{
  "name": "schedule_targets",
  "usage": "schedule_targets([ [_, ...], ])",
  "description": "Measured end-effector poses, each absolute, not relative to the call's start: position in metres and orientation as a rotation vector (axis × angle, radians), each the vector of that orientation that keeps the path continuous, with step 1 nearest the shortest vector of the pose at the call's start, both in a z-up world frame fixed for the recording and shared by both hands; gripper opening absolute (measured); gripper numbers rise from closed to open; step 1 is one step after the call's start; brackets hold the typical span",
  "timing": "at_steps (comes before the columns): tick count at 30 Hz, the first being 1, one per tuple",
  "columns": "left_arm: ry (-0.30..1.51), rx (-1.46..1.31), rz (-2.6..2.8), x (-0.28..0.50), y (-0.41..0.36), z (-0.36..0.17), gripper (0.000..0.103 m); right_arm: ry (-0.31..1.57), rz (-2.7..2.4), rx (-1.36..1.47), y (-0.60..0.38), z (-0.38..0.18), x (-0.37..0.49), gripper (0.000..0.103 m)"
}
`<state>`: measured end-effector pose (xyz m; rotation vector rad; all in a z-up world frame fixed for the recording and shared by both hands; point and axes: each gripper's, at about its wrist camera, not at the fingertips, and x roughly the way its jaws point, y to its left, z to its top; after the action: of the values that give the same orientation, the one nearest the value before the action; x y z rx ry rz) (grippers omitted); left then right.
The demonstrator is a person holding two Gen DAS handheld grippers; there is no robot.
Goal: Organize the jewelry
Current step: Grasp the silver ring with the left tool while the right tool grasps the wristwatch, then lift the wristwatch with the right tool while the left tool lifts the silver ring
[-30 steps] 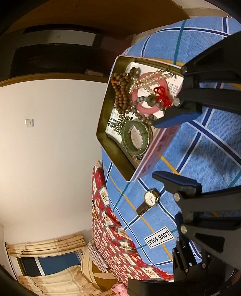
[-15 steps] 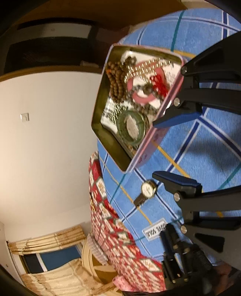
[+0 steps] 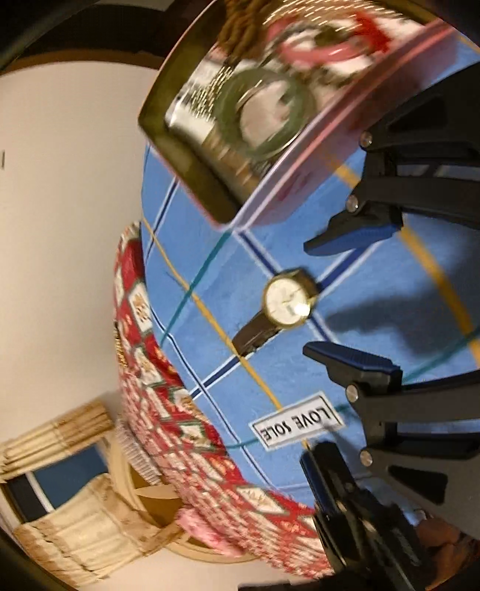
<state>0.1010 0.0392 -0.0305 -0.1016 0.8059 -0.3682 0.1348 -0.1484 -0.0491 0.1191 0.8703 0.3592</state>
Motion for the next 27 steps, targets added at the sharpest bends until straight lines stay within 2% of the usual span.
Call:
schedule_targets([
  [8,0.815,-0.119,-0.377,0.103,0.041,-0.031,0.019,0.879,0.368,0.026,-0.135,-0.051,0.148,0.054],
  [9,0.816,-0.119,-0.376,0.103,0.041,-0.032,0.019,0.88,0.372,0.02,-0.135,-0.05,0.147,0.051],
  [10,0.816,-0.119,-0.377,0.103,0.041,-0.032,0.019,0.881,0.374,0.01,-0.135,-0.051,0.146,0.041],
  [11,0.814,-0.117,-0.376,0.102,0.04,-0.031,0.019,0.882,0.366,-0.005,-0.134,-0.051,0.145,0.039],
  [27,0.72,-0.105,-0.4,0.086,0.041,-0.019,0.019,0.882,0.327,0.059,-0.147,-0.049,0.082,0.039],
])
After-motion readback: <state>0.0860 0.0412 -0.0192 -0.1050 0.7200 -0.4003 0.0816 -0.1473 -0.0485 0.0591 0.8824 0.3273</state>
